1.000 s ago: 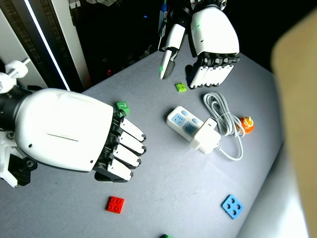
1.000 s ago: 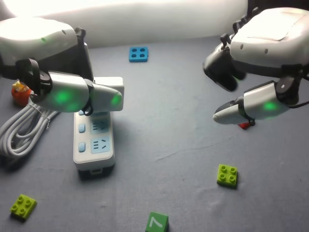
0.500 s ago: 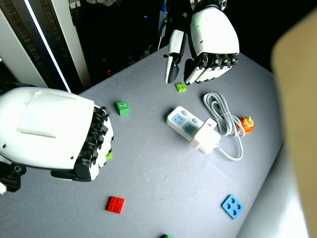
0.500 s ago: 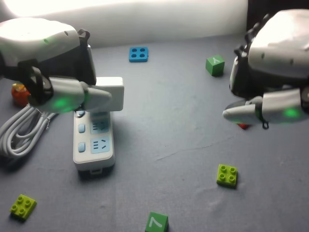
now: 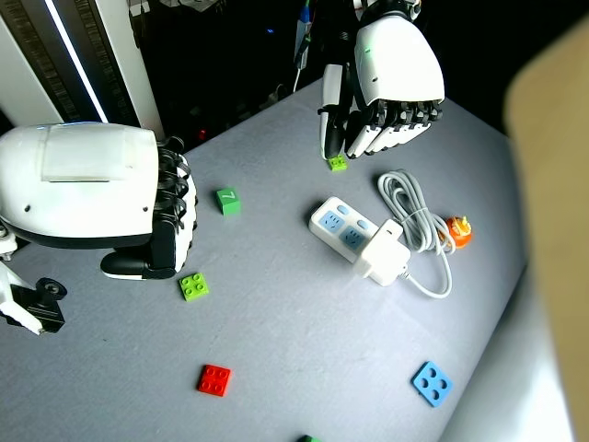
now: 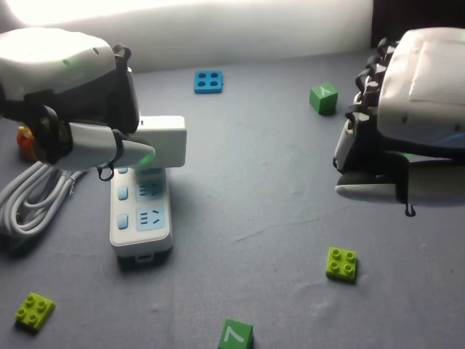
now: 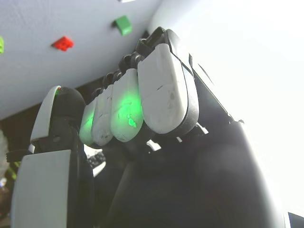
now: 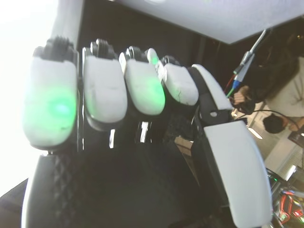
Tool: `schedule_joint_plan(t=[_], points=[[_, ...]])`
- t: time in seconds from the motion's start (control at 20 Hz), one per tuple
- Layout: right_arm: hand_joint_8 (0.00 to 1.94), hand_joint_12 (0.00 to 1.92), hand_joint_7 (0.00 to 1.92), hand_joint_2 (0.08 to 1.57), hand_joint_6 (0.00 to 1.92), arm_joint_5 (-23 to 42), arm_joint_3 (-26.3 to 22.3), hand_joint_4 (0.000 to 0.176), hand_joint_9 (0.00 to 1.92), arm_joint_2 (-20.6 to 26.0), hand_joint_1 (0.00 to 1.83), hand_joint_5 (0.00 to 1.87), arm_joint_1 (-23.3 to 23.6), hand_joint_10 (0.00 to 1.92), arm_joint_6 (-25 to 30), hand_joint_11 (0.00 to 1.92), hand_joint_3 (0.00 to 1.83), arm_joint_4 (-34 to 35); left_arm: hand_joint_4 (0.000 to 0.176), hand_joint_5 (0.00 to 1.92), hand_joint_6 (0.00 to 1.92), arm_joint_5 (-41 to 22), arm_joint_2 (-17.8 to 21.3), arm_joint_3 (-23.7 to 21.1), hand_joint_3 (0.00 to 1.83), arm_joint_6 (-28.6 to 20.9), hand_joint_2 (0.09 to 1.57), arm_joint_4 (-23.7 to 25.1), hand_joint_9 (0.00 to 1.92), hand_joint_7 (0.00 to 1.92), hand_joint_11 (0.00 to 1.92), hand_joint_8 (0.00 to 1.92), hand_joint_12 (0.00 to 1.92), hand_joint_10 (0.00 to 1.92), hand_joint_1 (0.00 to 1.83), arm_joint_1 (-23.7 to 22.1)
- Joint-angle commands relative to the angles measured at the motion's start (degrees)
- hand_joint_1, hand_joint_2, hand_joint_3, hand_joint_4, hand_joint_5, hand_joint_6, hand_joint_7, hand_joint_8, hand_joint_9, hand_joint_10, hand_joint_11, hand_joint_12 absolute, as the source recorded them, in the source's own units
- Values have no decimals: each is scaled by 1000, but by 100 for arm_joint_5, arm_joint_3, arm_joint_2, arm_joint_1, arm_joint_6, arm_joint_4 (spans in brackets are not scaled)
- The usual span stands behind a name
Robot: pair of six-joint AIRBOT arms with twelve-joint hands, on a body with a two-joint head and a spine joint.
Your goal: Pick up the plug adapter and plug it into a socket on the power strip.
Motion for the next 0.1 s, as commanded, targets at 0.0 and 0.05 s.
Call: schedule_joint_plan(t=[0.0, 0.05], points=[[1941, 1921, 1420, 1482, 1921, 531, 8, 176, 1486, 30, 752, 1290, 14, 1921, -10, 1558, 2, 214, 176, 1449, 1921, -352, 25, 25, 9, -11, 1322, 71, 1586, 1551, 1605, 1921, 1921, 1921, 1160, -67], [1941, 1921, 1416, 1481, 1921, 697, 35, 176, 1482, 30, 773, 1282, -32, 1921, -118, 1563, 0, 214, 176, 1459, 1921, -352, 25, 24, 3, -27, 1310, 71, 1588, 1556, 1604, 1921, 1921, 1921, 1177, -67]])
